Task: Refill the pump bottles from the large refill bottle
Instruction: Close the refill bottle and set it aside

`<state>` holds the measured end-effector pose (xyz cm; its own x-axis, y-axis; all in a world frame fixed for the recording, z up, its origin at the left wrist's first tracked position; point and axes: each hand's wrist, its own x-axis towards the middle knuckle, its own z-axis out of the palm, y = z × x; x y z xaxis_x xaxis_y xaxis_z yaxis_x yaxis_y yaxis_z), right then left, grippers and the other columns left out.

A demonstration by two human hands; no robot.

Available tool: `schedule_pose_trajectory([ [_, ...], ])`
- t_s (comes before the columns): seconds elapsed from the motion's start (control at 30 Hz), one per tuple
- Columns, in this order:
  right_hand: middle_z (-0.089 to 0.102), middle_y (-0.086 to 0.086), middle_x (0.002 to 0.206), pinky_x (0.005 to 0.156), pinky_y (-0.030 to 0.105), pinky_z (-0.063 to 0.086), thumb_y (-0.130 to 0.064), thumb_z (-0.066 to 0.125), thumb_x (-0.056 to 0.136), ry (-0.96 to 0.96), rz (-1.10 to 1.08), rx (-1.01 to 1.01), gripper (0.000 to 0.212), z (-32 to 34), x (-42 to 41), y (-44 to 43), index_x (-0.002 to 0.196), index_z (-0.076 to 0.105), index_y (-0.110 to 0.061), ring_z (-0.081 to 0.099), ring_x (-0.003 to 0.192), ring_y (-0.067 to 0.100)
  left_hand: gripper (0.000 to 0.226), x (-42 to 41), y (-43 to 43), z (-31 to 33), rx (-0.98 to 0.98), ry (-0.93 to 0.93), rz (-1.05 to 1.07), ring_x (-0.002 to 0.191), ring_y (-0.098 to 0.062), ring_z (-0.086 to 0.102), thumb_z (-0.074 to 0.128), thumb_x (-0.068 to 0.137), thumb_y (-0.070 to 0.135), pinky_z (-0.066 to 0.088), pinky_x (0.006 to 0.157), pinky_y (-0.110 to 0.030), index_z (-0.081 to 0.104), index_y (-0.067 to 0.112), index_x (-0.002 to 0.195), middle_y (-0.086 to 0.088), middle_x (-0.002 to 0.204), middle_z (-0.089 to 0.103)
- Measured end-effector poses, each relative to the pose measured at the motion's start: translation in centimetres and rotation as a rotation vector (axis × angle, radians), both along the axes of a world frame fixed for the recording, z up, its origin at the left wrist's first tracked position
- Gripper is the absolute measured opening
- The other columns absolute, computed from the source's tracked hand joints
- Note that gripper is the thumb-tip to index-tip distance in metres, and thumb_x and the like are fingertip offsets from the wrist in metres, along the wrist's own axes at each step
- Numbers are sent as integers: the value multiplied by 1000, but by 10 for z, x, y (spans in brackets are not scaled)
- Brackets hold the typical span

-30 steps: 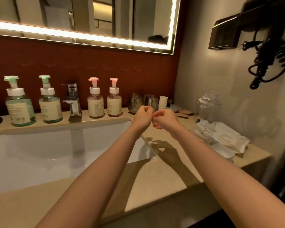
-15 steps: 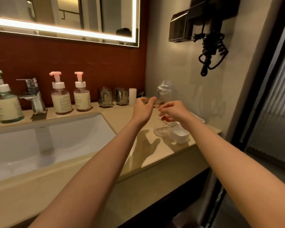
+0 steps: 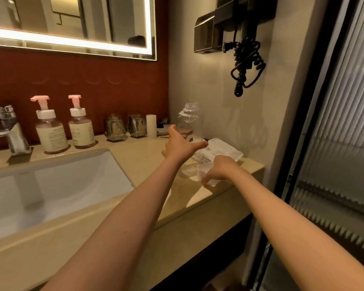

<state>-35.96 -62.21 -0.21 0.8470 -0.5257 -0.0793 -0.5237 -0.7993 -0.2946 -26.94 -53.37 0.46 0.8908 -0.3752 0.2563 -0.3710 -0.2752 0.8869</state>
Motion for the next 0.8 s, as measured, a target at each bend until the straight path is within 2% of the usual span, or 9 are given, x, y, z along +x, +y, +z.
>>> schedule_pose_trajectory([
  [0.13,55,9,122,72,28,41,-31,80,67,-110,-39,30,75,-1,-1,-6,127,42,-5,53,111,25,108,6,-2,4,102,-55,113,129,-27,42,77,62,58,31,106,-51,20,14,143,-4,143,41],
  [0.2,53,10,124,72,29,40,-28,80,67,-175,-48,40,78,1,-1,-9,130,39,-6,51,113,26,102,7,-1,5,105,-67,111,127,-25,44,76,60,61,35,104,-49,29,15,139,-4,141,44],
  [0.33,49,10,126,77,30,40,-22,79,66,-326,-26,3,74,15,2,-13,128,41,-7,50,113,28,71,8,4,6,40,-130,73,109,-21,54,79,65,49,47,88,-37,49,15,120,-4,122,57],
  [0.47,40,9,131,88,34,41,-17,75,69,-462,-9,-115,68,40,7,-13,127,41,-11,42,118,30,63,7,17,14,62,-257,16,103,-21,55,79,68,38,46,79,-33,47,13,117,-4,115,57],
  [0.57,38,8,132,98,35,37,-19,73,71,-582,10,-213,69,67,12,-8,130,37,-10,36,121,29,61,9,28,21,91,-318,0,96,-16,51,78,71,33,38,73,-26,47,13,119,-4,117,57],
  [0.67,38,9,131,100,34,34,-21,70,75,-644,74,-300,64,91,14,-2,129,37,-8,34,122,28,62,14,41,27,120,-347,-3,92,-12,47,79,71,27,36,71,-25,46,13,121,-4,121,56],
  [0.8,38,9,129,97,35,36,-13,68,74,-628,187,-432,62,107,15,9,129,40,-11,34,120,27,65,17,53,29,190,-357,4,93,-14,49,78,68,26,40,73,-27,45,16,123,-3,120,57],
])
